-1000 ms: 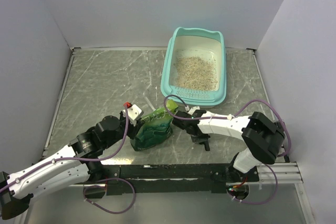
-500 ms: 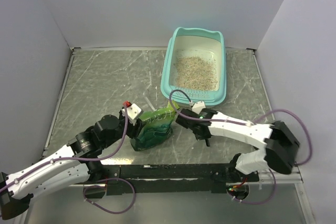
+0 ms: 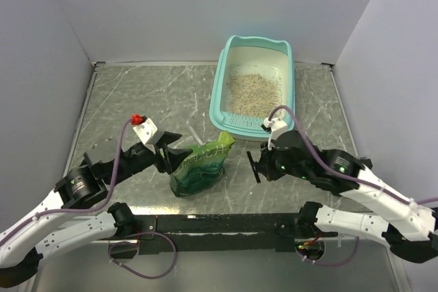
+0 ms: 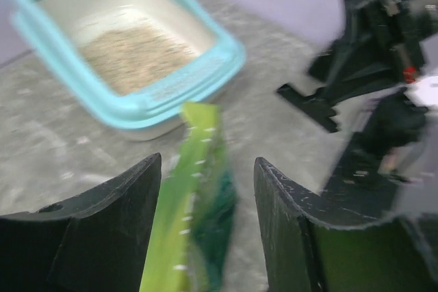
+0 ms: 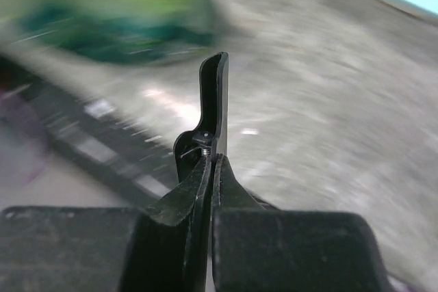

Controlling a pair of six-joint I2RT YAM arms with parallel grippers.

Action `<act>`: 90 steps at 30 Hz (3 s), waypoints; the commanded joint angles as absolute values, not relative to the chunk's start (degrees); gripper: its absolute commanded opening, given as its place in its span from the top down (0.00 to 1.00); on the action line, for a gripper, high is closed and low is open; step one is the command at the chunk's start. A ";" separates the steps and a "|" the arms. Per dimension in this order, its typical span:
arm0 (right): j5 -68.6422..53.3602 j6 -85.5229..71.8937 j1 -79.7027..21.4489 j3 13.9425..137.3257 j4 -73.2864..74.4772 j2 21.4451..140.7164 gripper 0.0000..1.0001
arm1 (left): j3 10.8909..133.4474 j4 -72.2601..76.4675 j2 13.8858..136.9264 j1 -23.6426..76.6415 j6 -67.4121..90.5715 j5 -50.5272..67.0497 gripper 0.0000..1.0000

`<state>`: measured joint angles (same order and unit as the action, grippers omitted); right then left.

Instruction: Fill the litter box with clean litter

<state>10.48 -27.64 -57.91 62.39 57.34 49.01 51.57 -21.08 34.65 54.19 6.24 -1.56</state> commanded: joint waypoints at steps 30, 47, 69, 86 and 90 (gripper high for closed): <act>-33.57 -23.20 -58.36 63.19 17.49 43.50 1.00 | 39.99 26.02 36.83 53.96 39.29 30.76 0.44; -34.63 -24.08 -58.53 63.81 13.71 46.93 1.00 | 40.87 25.66 38.50 53.88 38.41 29.88 0.50; -31.83 -22.77 -58.45 63.90 18.63 45.27 0.40 | 40.96 25.75 37.97 53.96 37.79 31.12 0.95; -28.92 -17.23 -58.45 63.54 21.00 43.15 0.27 | 42.80 20.92 37.79 53.96 38.67 27.95 0.94; -28.30 -16.44 -58.45 63.72 19.87 45.09 0.26 | 42.89 20.48 37.53 53.96 38.93 27.42 0.95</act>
<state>-29.30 -18.50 -58.00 62.67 21.91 43.33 40.16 19.97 37.76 54.19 38.61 28.73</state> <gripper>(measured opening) 0.737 0.105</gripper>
